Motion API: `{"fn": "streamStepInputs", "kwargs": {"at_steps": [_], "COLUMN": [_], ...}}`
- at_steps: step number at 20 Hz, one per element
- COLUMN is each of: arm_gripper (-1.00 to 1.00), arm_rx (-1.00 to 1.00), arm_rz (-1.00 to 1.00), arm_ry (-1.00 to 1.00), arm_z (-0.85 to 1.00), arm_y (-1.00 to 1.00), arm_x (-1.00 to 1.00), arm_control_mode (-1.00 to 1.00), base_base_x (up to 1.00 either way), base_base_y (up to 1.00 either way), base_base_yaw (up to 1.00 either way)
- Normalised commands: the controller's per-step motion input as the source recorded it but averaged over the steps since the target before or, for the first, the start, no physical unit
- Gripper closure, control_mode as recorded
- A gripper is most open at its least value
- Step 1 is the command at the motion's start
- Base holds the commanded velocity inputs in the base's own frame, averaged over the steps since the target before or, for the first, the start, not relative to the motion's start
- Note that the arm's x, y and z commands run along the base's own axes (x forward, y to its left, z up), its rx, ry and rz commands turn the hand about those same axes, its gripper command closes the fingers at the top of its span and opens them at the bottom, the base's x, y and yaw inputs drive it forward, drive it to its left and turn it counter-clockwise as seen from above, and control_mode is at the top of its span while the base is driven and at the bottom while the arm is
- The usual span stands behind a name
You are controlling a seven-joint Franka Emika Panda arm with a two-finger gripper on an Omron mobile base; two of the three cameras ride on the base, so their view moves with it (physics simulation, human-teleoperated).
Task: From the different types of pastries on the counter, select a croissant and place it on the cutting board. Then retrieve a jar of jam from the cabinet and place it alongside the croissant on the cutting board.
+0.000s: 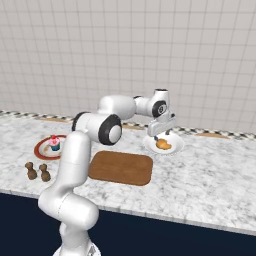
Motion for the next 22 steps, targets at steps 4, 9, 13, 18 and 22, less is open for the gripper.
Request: {"fn": "streamStepInputs", "kwargs": {"at_steps": [4, 9, 13, 18, 22], "arm_gripper": [-1.0, -1.0, -1.0, -1.0, -1.0], "arm_rx": [0.0, 0.0, 0.0, 0.0, 0.0], "arm_rz": [-0.01, -0.02, -0.01, -0.01, -0.01], "arm_ry": [0.01, 0.01, 0.0, 0.03, 0.03], "arm_z": [-0.19, -0.19, -0.18, -0.24, -0.27], "arm_y": [0.0, 0.0, 0.0, 0.0, 0.0], "arm_x": [0.0, -0.02, -0.02, 0.0, 0.0], "arm_control_mode": [-1.0, -1.0, -1.0, -1.0, -1.0], "base_base_x": [0.0, 0.0, 0.0, 0.0, 0.0], "base_base_y": [0.0, 0.0, 0.0, 0.0, 0.0], "base_base_yaw": [0.0, 0.0, 0.0, 0.0, 0.0]}}
